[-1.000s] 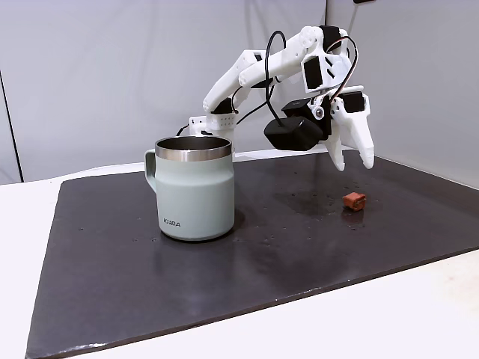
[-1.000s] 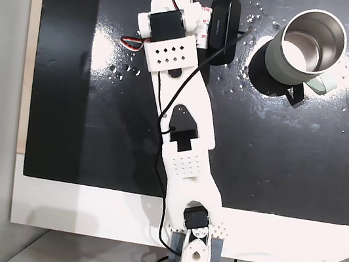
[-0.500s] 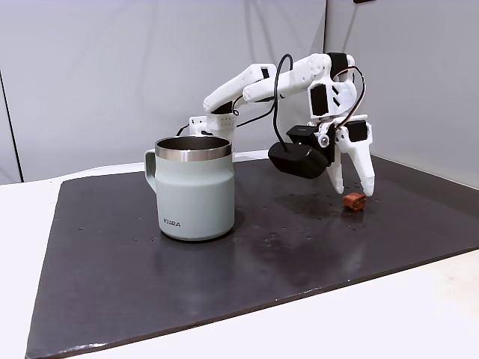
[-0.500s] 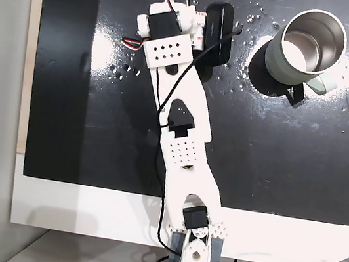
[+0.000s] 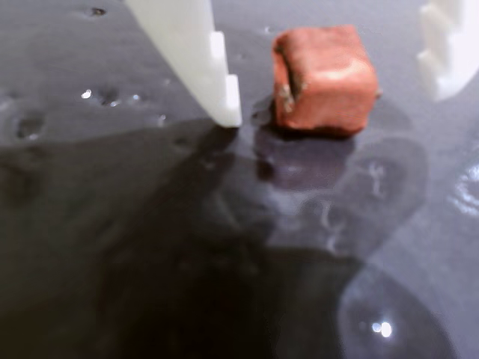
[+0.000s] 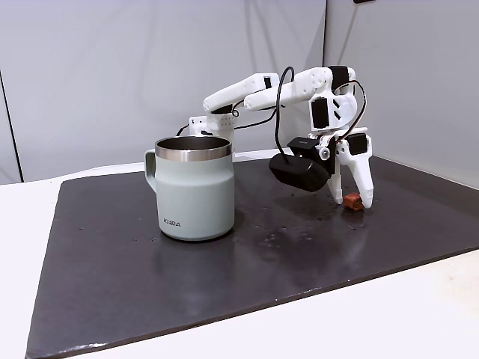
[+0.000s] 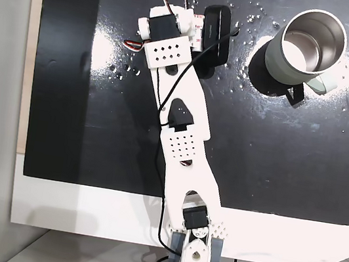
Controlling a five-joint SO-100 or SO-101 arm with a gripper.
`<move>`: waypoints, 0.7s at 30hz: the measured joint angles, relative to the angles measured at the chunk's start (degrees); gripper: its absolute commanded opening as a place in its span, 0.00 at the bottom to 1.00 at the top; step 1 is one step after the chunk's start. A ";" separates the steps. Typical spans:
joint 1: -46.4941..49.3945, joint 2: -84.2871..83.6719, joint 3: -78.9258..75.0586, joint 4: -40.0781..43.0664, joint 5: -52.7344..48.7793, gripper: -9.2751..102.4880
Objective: Grasp a cube and put it in the cup.
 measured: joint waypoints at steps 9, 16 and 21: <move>0.00 -0.62 -0.53 -0.18 -0.35 0.21; 0.09 -0.70 -0.53 -0.35 0.18 0.14; 0.09 -0.70 -0.53 -0.35 0.18 0.14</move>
